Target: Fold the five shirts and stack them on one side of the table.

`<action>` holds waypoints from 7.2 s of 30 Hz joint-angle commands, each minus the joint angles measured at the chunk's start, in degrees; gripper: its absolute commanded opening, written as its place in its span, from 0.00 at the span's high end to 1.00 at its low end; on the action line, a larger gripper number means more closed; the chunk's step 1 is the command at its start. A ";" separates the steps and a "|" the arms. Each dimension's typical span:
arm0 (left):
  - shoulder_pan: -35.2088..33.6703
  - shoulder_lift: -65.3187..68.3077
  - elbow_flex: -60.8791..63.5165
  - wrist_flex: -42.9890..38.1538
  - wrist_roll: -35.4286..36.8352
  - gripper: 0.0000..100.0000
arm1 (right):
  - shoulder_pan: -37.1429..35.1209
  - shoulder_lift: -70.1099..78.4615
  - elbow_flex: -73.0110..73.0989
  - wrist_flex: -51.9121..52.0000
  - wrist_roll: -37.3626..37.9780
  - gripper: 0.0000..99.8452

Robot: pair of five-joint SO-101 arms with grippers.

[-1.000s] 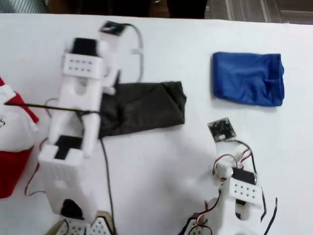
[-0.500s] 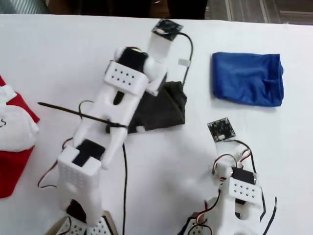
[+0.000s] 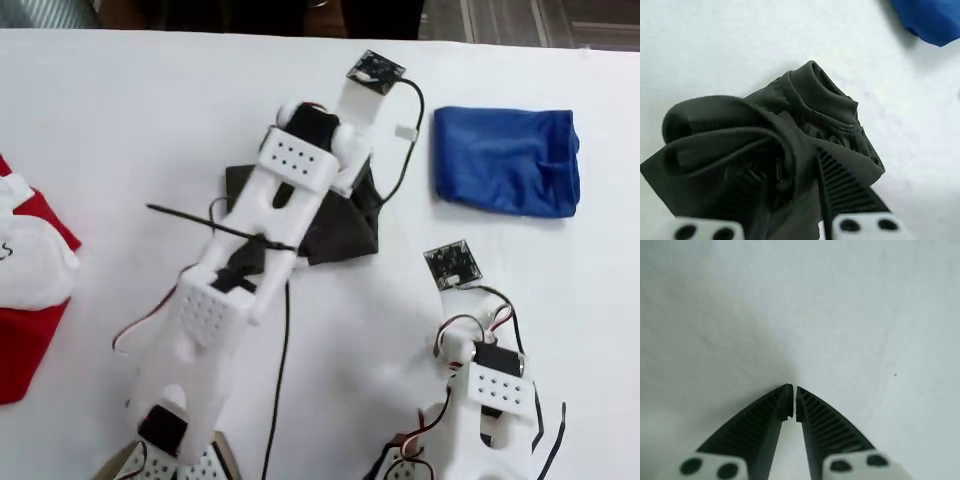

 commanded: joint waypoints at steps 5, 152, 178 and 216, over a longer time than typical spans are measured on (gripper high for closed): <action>-0.62 1.49 -19.03 8.62 -1.41 0.78 | 0.31 -1.36 -0.26 -0.75 -0.09 0.98; -25.93 11.87 7.34 0.62 0.97 0.97 | -25.98 118.99 -153.14 34.86 -18.20 0.98; -26.29 7.30 7.25 2.37 0.62 0.97 | -25.80 117.32 -167.74 34.42 -18.20 0.98; -23.12 8.79 -9.71 10.02 -1.05 0.97 | -19.74 116.44 -168.18 41.45 -18.11 0.98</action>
